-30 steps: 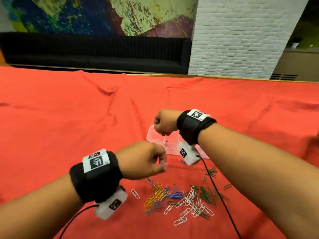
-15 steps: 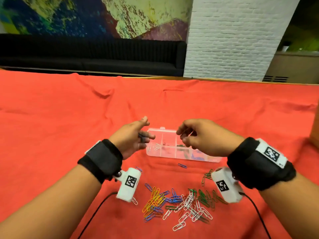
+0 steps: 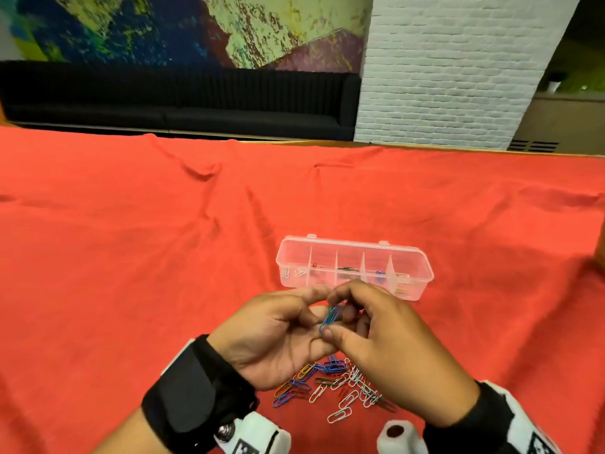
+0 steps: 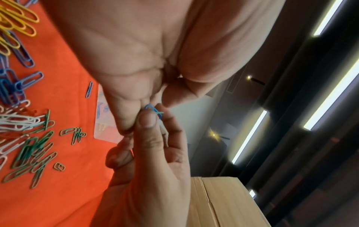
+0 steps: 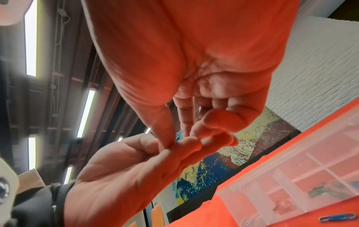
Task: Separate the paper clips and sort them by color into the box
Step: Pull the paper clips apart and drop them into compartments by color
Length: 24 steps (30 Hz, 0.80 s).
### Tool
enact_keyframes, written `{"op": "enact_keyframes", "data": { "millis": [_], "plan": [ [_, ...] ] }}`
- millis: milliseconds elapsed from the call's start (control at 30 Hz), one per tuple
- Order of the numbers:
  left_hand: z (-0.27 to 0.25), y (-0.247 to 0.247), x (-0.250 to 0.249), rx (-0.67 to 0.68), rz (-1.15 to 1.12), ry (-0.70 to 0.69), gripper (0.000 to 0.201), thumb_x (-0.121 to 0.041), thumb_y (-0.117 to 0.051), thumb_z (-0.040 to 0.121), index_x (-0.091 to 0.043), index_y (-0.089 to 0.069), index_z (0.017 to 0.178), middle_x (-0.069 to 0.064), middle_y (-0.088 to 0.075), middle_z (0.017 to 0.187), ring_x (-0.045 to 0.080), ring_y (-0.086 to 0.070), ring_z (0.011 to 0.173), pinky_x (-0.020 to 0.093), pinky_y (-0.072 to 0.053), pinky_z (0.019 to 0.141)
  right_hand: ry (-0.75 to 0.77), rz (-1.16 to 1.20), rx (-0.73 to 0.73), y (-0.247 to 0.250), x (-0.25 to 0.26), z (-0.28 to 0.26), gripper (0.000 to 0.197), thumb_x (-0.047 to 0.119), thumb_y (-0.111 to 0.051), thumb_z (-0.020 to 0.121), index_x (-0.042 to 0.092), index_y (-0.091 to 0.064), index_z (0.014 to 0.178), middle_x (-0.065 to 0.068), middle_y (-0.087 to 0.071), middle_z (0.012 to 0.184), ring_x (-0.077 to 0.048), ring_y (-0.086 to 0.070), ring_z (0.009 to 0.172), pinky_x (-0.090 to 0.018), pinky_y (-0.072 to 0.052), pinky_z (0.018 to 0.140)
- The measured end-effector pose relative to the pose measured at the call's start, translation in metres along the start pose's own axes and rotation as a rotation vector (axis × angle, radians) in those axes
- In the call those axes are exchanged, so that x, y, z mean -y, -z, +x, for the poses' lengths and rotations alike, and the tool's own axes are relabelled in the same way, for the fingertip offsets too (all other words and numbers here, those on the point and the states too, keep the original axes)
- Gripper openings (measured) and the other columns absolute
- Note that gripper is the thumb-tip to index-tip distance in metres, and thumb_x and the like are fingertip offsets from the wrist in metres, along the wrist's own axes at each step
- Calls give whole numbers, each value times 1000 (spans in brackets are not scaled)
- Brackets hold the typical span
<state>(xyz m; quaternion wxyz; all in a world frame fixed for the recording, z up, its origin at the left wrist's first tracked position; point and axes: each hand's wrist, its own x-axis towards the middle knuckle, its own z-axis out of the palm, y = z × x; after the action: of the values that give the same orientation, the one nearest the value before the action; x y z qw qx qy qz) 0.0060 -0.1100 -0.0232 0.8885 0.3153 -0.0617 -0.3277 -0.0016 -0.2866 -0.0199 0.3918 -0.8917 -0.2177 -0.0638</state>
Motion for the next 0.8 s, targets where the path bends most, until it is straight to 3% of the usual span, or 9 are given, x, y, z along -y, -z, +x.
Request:
{"op": "enact_keyframes", "data": {
  "millis": [133, 267, 333, 400, 467, 567, 800],
  "plan": [
    [-2, -6, 7, -50, 68, -1, 48, 15, -36, 82, 13, -46, 129, 35, -58, 115, 37, -71, 91, 39, -60, 77, -13, -5, -39, -2, 2, -13, 20, 26, -73, 78, 33, -63, 95, 11, -59, 79, -5, -56, 69, -16, -39, 61],
    [1, -3, 13, -192, 284, -13, 52, -1, -61, 79, 3, -51, 130, 26, -66, 120, 27, -73, 90, 38, -56, 88, -136, 137, -77, 3, -4, -22, 14, 14, -72, 81, 24, -63, 83, 15, -62, 61, -2, -53, 53, -14, -36, 54],
    [0, -5, 14, -214, 481, -25, 44, -6, -71, 79, 0, -61, 121, 22, -70, 113, 24, -73, 92, 31, -57, 83, -182, 270, -108, 6, -7, -26, 18, 11, -75, 79, 25, -63, 83, 6, -66, 66, -7, -58, 56, -24, -43, 57],
    [-2, -7, 14, -235, 717, -69, 27, -4, -75, 81, -2, -69, 107, 15, -74, 95, 19, -72, 84, 26, -58, 74, -241, 391, -129, 10, -8, -30, 21, 10, -77, 78, 25, -64, 82, -4, -68, 68, -20, -63, 60, -34, -49, 56],
    [-4, -8, 15, -249, 861, -133, 11, -2, -71, 83, -5, -73, 93, 8, -72, 77, 14, -67, 68, 23, -56, 65, -293, 557, -103, 12, -7, -33, 19, 2, -76, 79, 17, -66, 83, -8, -67, 64, -22, -65, 58, -34, -52, 55],
    [-6, -9, 12, -240, 914, -169, 11, 1, -70, 84, -10, -72, 83, 7, -67, 68, 13, -63, 59, 22, -53, 57, -351, 777, -41, 16, -7, -36, 11, -5, -67, 83, 4, -65, 88, -12, -68, 66, -25, -66, 59, -32, -54, 53],
    [-12, -13, 4, -208, 940, -189, 16, -10, -74, 73, -11, -72, 89, 7, -64, 68, 15, -60, 59, 25, -52, 55, -392, 936, -44, 18, -6, -38, 9, -7, -58, 89, 0, -64, 91, -15, -71, 72, -24, -70, 60, -26, -56, 50]
  ]
}}
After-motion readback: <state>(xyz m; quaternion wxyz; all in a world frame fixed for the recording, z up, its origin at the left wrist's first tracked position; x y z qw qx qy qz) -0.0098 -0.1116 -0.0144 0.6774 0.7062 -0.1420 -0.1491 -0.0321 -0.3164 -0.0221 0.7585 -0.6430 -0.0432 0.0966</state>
